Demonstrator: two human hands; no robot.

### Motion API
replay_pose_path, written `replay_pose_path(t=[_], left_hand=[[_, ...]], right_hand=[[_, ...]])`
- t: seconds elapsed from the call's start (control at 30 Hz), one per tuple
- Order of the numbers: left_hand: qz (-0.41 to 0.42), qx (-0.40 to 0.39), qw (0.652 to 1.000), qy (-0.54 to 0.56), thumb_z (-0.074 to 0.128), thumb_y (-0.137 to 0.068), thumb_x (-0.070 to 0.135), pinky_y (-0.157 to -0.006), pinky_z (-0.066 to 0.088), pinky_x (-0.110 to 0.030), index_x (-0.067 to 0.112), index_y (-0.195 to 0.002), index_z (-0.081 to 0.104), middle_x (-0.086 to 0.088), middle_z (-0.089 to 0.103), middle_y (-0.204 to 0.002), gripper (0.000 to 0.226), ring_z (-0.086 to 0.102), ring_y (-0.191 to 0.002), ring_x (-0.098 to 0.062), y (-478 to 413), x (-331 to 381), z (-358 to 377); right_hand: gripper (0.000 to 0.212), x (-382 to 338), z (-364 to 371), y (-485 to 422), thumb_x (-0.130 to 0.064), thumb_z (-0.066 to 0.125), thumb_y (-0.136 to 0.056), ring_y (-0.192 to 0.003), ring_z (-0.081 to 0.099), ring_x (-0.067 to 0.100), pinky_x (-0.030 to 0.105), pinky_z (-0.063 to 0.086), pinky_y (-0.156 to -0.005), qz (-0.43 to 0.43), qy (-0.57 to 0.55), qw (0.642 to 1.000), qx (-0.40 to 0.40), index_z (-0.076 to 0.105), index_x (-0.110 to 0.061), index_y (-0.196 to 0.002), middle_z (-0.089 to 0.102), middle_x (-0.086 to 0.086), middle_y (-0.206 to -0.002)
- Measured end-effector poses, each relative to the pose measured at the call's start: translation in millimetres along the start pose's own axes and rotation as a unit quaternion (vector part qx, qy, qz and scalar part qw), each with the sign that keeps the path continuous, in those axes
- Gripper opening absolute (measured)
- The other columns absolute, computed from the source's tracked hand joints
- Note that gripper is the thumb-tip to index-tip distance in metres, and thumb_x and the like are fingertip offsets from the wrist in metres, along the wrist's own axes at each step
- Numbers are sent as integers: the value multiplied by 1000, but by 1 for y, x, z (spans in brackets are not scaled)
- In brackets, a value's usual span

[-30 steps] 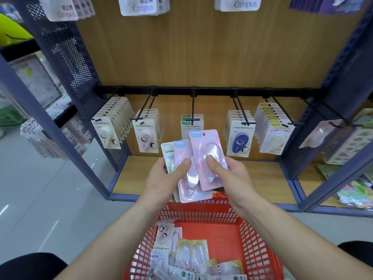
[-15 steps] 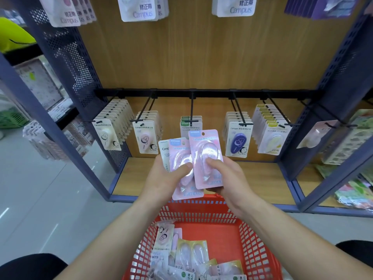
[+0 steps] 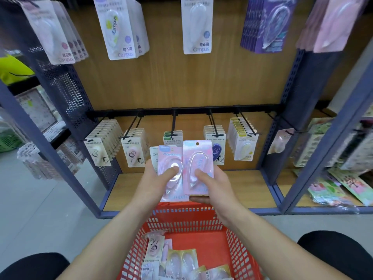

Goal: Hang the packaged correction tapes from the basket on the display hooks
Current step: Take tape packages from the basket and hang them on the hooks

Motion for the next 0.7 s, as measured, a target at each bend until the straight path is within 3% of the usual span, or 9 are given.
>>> replay_pose_path(t=[0.1, 0.2, 0.33, 0.43, 0.53, 0.7], left_hand=[[23, 12, 1000, 5, 66, -97, 33, -75, 50, -27, 35, -138, 40, 21, 61, -122, 49, 61, -108, -4, 0, 15, 11], [37, 16, 999, 16, 68, -95, 30, -85, 56, -37, 34, -144, 32, 19, 63, -120, 61, 66, -109, -9, 2, 33, 24], [49, 5, 999, -1, 70, -94, 27, -82, 59, -36, 37, -130, 49, 19, 70, -111, 43, 71, -100, -7, 1, 51, 46], [69, -15, 997, -13, 70, -94, 18, -66, 57, -22, 37, -118, 58, 20, 74, -101, 33, 73, -91, -3, 1, 62, 65], [72, -38, 996, -22, 73, -92, 14, -66, 57, -21, 33, -122, 61, 15, 76, -105, 38, 74, -93, -7, -2, 65, 85], [86, -69, 994, -8, 72, -92, 11, -63, 58, -20, 31, -132, 56, 10, 72, -118, 48, 73, -94, -4, -6, 71, 118]], right_hand=[[22, -20, -9, 8, -18, 60, -100, -102, 74, 18, 49, 58, -94, -28, 7, 999, 15, 67, -26, -120, 77, -6, -109], [21, -36, -26, 12, -14, 61, -98, -104, 73, 18, 50, 54, -101, -48, 11, 998, 39, 70, -21, -117, 77, -3, -108], [17, -48, -50, 18, -18, 63, -98, -101, 74, 22, 52, 57, -95, -38, -10, 998, 47, 72, -22, -112, 78, -1, -105], [14, -55, -74, 23, -19, 66, -97, -92, 74, 20, 40, 60, -81, -38, -11, 997, 61, 74, -15, -108, 78, 2, -101], [12, -58, -100, 29, -19, 69, -96, -84, 73, 16, 28, 58, -66, -45, 2, 997, 69, 73, -13, -106, 78, 4, -98], [19, -66, -136, 43, -18, 69, -96, -88, 75, 13, 28, 59, -67, -68, 42, 993, 86, 60, -17, -113, 78, -4, -100]])
Point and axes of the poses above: each hand's wrist, its own y-axis away from the middle knuckle, its own z-axis out of the palm, x = y × z, the point moved 8 cm from there along -y, towards the middle knuckle
